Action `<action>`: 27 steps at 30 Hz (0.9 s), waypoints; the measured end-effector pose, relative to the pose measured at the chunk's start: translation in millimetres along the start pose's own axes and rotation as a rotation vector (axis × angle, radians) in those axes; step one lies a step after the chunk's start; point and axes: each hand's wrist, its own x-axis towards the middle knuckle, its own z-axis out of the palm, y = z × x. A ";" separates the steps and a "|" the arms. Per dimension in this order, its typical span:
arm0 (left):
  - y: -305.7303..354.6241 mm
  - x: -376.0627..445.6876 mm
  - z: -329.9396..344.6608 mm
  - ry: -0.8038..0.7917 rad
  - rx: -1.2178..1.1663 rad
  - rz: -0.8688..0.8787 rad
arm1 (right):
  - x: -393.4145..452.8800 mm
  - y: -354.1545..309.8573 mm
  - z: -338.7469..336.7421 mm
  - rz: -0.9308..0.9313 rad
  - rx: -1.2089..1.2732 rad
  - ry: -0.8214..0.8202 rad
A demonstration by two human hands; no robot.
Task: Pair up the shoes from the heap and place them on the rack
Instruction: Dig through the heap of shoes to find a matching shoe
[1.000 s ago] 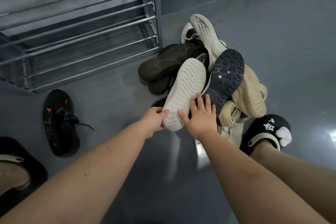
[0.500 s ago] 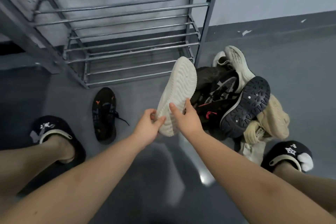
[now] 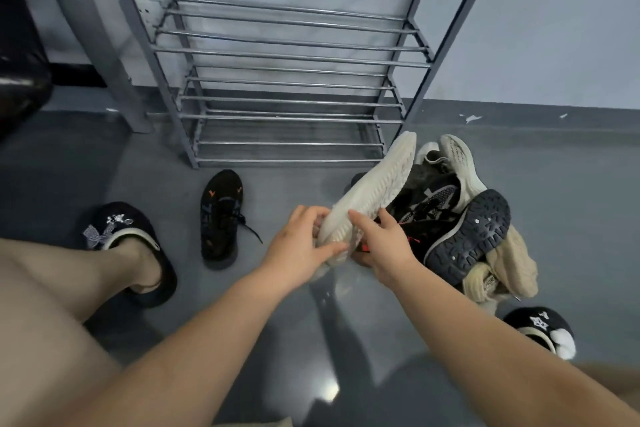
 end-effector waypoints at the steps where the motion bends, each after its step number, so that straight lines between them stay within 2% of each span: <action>1: -0.2 1.5 -1.0 -0.004 -0.058 -0.002 | -1.1 -3.2 -3.4 0.018 0.030 -0.029; 2: -1.6 3.7 -0.5 -0.004 -0.122 -0.042 | -1.8 -5.4 -6.2 0.037 0.064 -0.059; 4: -0.2 6.8 -0.5 -0.051 -0.299 -0.245 | -6.6 -10.2 -9.1 0.067 0.132 -0.124; 6: 5.7 5.2 -0.8 -0.225 -0.552 -0.452 | -10.0 -11.0 -11.2 0.086 0.193 -0.191; 8: 10.4 2.2 -0.7 -0.395 -0.826 -0.548 | -11.3 -8.6 -14.1 0.089 0.211 -0.245; 10: 9.8 2.4 1.0 -0.402 -0.968 -0.559 | -11.0 -7.2 -16.9 0.085 0.183 -0.272; 12: 2.3 4.4 6.1 -0.332 -0.958 -0.516 | -11.0 -8.1 -18.6 0.065 0.112 -0.282; 17: -10.0 4.2 15.9 -0.175 -0.696 -0.413 | -8.8 -3.4 -17.4 0.039 0.059 -0.263; 19: -11.9 6.7 17.8 -0.165 -0.756 -0.442 | -5.4 -1.0 -17.9 0.043 0.049 -0.248; 23: -19.0 12.3 11.0 -0.226 -0.995 -0.626 | -0.1 1.2 -19.4 0.113 0.097 -0.254; 27: -33.0 11.5 8.2 -0.264 -1.032 -0.653 | 4.7 7.9 -17.5 0.149 0.090 -0.311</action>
